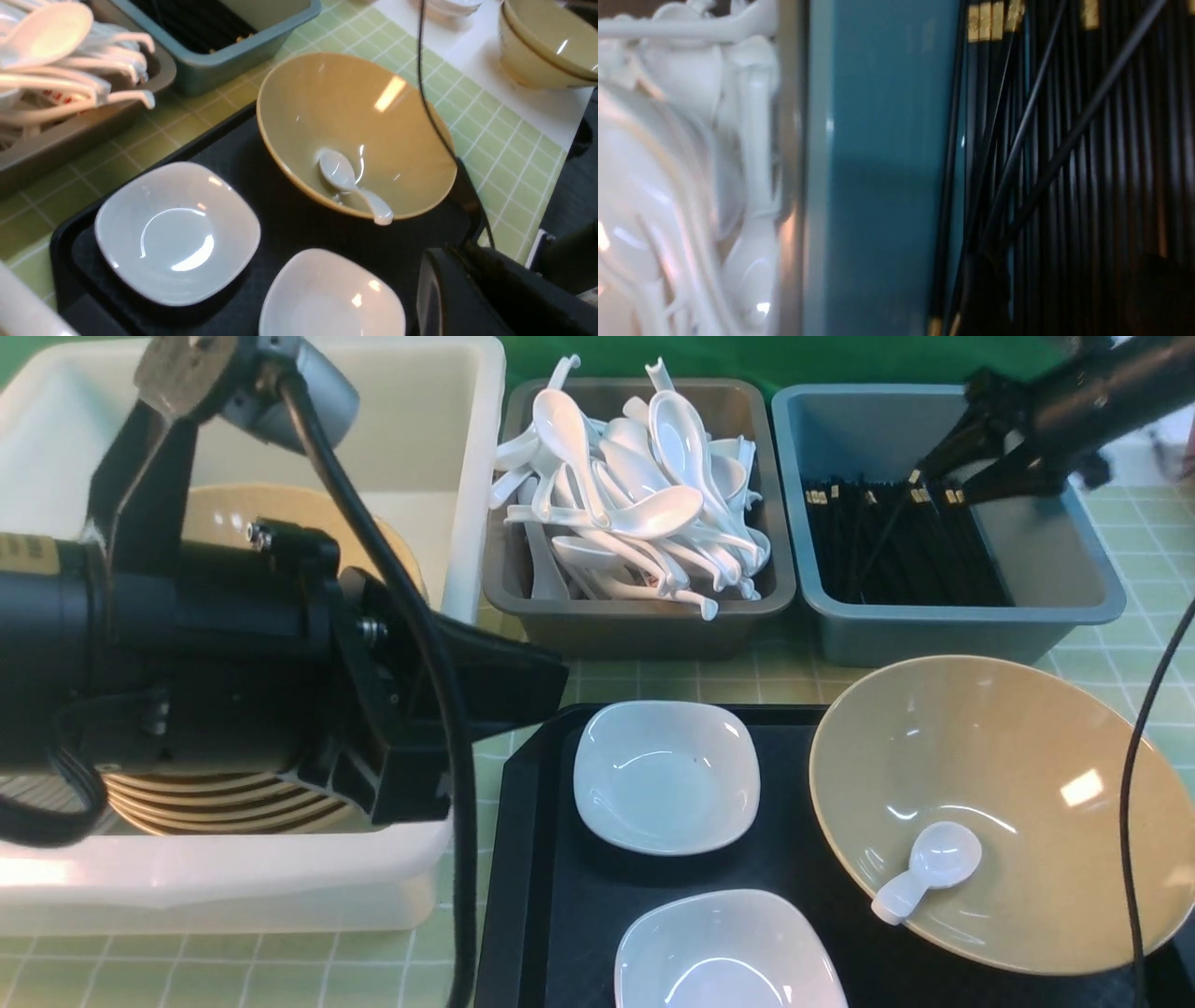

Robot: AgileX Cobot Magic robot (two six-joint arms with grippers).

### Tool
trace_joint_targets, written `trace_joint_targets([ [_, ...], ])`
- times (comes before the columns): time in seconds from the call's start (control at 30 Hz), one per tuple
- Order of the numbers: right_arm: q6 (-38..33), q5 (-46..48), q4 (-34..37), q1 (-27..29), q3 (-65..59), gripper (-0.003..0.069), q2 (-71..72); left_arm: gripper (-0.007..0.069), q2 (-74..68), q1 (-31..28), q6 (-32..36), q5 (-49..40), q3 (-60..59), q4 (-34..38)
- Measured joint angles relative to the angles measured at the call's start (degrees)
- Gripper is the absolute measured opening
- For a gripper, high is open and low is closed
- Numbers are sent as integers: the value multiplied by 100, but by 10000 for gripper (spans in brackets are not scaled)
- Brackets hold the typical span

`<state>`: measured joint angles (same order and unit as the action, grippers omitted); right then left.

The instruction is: On green table put chopsticks spoon bowls plates into blue grey white boxes.

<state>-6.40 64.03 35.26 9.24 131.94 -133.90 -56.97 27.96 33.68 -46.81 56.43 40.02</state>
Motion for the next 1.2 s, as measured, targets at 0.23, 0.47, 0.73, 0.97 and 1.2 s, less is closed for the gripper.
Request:
trace_joint_targets([
  [0.23, -183, 162, -120, -197, -507, 421, 1285, 0, 0, 0, -1000, -252, 374, -1119],
  [0.47, -589, 63, -391, -620, -1959, 421, 2771, 0, 0, 0, -1094, -626, 374, -1475],
  [0.73, -1297, -303, -714, -994, -5239, 422, 5400, 0, -129, 0, -859, -425, 374, -1391],
  [0.97, -1527, -316, -745, -994, -6939, 372, 7586, 1, -1036, 4, -934, -724, 655, -1166],
  [1.2, -1310, 79, -787, -994, -7668, 84, 9333, 160, -2635, 646, -1304, -1264, 2157, -1423],
])
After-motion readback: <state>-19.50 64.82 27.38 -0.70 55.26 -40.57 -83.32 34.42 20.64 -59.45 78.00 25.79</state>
